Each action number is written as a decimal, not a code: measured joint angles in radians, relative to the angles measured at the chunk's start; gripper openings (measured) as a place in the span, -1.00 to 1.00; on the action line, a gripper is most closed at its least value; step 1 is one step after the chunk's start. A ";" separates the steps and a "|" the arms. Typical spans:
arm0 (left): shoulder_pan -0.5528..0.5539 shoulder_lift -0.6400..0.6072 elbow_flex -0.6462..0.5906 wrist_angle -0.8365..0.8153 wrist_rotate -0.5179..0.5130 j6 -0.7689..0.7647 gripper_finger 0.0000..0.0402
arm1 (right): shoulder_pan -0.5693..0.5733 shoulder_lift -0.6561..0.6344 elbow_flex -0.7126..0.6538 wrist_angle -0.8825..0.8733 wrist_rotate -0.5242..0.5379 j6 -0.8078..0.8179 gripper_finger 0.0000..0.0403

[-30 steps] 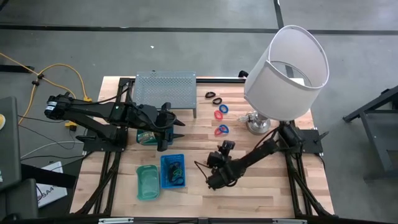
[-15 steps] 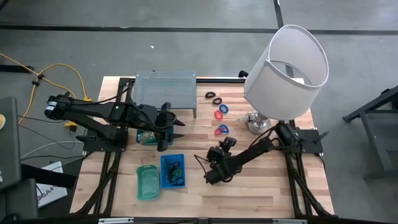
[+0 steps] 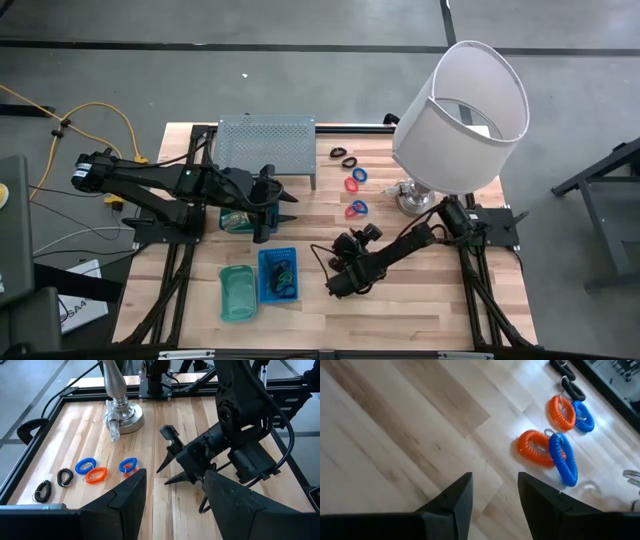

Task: Pick & Place Office Desk Supplies
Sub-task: Put the bottom orange spring keychain into the green bin

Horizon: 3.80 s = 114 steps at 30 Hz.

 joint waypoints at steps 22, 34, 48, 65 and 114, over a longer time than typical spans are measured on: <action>0.000 0.000 0.000 0.000 0.000 0.000 -0.03 | 0.055 0.000 0.000 0.071 0.130 0.189 -0.27; 0.000 0.000 0.000 0.000 0.000 0.000 -0.03 | 0.061 0.000 -0.144 0.234 0.290 0.519 -0.27; 0.000 0.000 0.000 0.000 0.000 0.000 -0.03 | 0.096 0.000 -0.241 0.548 0.461 0.529 -0.27; 0.000 0.000 0.000 0.007 0.000 0.000 -0.03 | 0.097 0.115 -0.230 0.670 0.635 0.549 -0.27; 0.000 0.000 0.000 0.008 0.000 0.000 -0.03 | -0.146 0.117 -0.231 0.888 0.478 0.016 -0.27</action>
